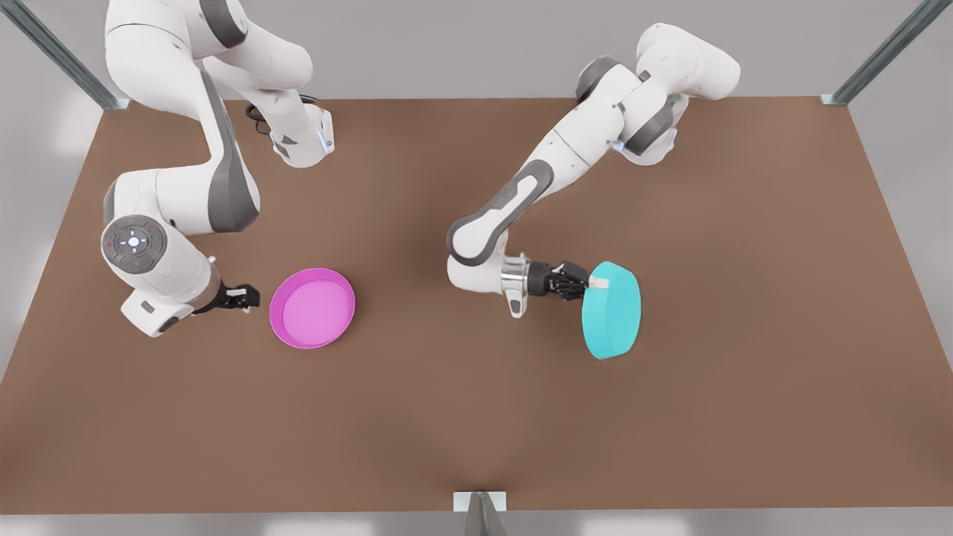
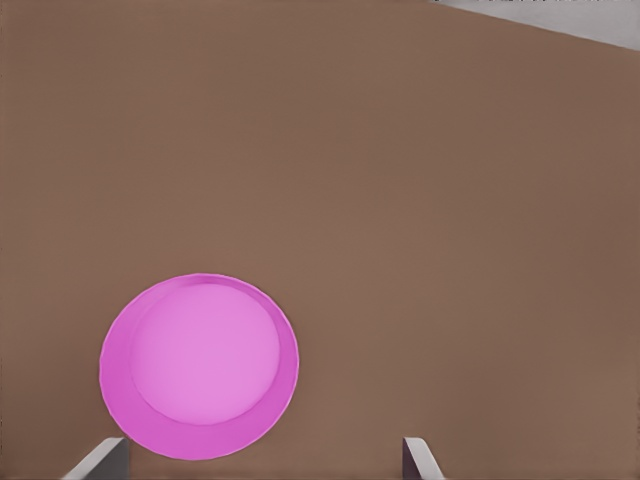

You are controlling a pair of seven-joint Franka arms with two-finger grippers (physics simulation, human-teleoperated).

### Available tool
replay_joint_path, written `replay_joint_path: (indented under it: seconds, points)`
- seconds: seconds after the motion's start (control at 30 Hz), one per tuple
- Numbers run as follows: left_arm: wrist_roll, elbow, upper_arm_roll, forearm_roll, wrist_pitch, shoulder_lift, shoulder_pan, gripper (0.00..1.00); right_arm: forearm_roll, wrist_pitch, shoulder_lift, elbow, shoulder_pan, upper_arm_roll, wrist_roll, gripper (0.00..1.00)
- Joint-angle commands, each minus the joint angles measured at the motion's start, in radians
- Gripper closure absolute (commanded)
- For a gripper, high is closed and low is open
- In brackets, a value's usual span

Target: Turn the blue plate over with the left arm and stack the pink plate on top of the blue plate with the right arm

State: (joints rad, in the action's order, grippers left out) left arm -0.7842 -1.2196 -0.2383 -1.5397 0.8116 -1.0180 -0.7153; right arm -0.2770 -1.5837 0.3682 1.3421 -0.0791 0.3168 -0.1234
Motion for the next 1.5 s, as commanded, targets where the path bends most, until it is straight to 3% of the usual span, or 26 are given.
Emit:
replay_joint_path:
  seconds: [0.0, 0.23, 0.33, 0.47, 0.77, 0.8, 0.83, 0.87, 0.9, 1.0, 1.17, 1.47]
  points:
    - [-0.007, 0.000, 0.001, 0.021, -0.002, -0.002, -0.001, 0.79, -0.001, 0.001, 0.000, 0.000, 0.001, 0.001, -0.001, 0.00]
    - [-0.029, 0.000, 0.001, 0.021, -0.023, -0.097, -0.066, 0.79, 0.108, 0.091, 0.009, 0.072, 0.004, 0.008, -0.010, 0.00]
    - [-0.029, 0.005, 0.001, 0.006, -0.023, -0.114, -0.099, 0.79, 0.294, -0.156, -0.002, 0.313, -0.094, 0.008, -0.050, 0.00]
    - [-0.069, 0.005, -0.001, 0.009, -0.035, -0.162, -0.105, 0.79, 0.343, -0.357, 0.012, 0.402, -0.151, 0.008, 0.071, 0.00]
    - [-0.075, 0.012, -0.001, 0.018, -0.054, -0.185, -0.148, 0.79, 0.449, -0.389, 0.051, 0.486, -0.225, 0.005, 0.186, 0.00]
    - [-0.075, 0.012, -0.001, 0.018, -0.054, -0.186, -0.148, 0.76, 0.447, -0.384, 0.051, 0.486, -0.234, 0.005, 0.189, 0.00]
    - [-0.075, 0.012, -0.001, 0.020, -0.054, -0.191, -0.150, 0.60, 0.438, -0.383, 0.051, 0.486, -0.237, 0.005, 0.189, 0.00]
    - [-0.073, 0.012, -0.003, 0.030, -0.052, -0.191, -0.150, 0.20, 0.429, -0.381, 0.051, 0.486, -0.238, 0.005, 0.191, 0.00]
    - [-0.075, 0.012, -0.003, 0.032, -0.051, -0.191, -0.150, 0.10, 0.427, -0.381, 0.051, 0.486, -0.243, 0.005, 0.191, 0.00]
    - [-0.075, 0.012, -0.003, 0.032, -0.051, -0.191, -0.150, 0.04, 0.407, -0.392, 0.055, 0.485, -0.248, 0.002, 0.191, 0.00]
    - [-0.075, 0.045, -0.007, 0.112, -0.046, -0.191, -0.174, 0.04, 0.406, -0.464, 0.146, 0.519, -0.277, -0.001, 0.191, 0.00]
    - [-0.075, 0.180, -0.093, 0.346, 0.058, -0.189, -0.174, 0.04, 0.406, -0.472, 0.129, 0.618, -0.318, 0.005, 0.202, 0.00]
